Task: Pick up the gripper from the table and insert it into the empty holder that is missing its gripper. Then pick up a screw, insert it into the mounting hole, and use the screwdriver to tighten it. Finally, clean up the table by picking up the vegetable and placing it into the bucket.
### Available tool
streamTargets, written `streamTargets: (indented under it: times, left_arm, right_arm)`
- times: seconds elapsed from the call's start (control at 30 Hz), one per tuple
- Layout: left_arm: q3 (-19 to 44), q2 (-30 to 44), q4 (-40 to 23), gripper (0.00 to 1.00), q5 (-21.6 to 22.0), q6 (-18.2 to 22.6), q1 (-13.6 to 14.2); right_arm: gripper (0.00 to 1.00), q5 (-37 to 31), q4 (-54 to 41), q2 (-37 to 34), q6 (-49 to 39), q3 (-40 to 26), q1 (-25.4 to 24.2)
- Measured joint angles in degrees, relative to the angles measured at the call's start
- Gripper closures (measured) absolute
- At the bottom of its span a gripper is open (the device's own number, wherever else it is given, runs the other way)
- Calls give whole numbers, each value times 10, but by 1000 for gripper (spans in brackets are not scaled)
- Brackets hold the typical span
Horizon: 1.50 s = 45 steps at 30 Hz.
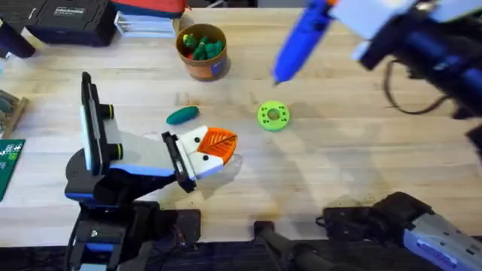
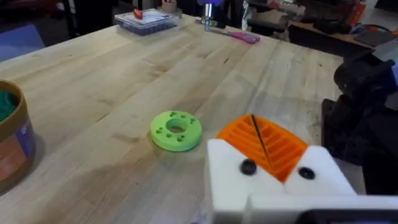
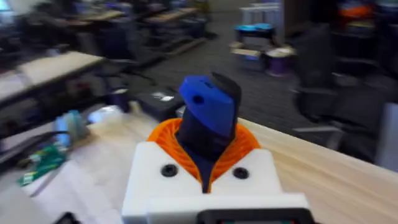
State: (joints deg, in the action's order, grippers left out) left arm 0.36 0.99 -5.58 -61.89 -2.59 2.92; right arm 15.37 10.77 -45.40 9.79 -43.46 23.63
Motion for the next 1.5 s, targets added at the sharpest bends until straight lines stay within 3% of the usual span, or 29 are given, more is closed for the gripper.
streamTargets:
  times: [0.27, 0.43, 1.5]
  left_arm:
    - [0, 0, 0, 994, 0, 0, 0]
    - [0, 0, 0, 994, 0, 0, 0]
    - [0, 0, 0, 994, 0, 0, 0]
  right_arm:
    - [974, 15, 186, -123, -20, 2, 205]
    - [974, 39, 233, -155, -49, 2, 274]
    - [974, 40, 239, -177, -103, 2, 289]
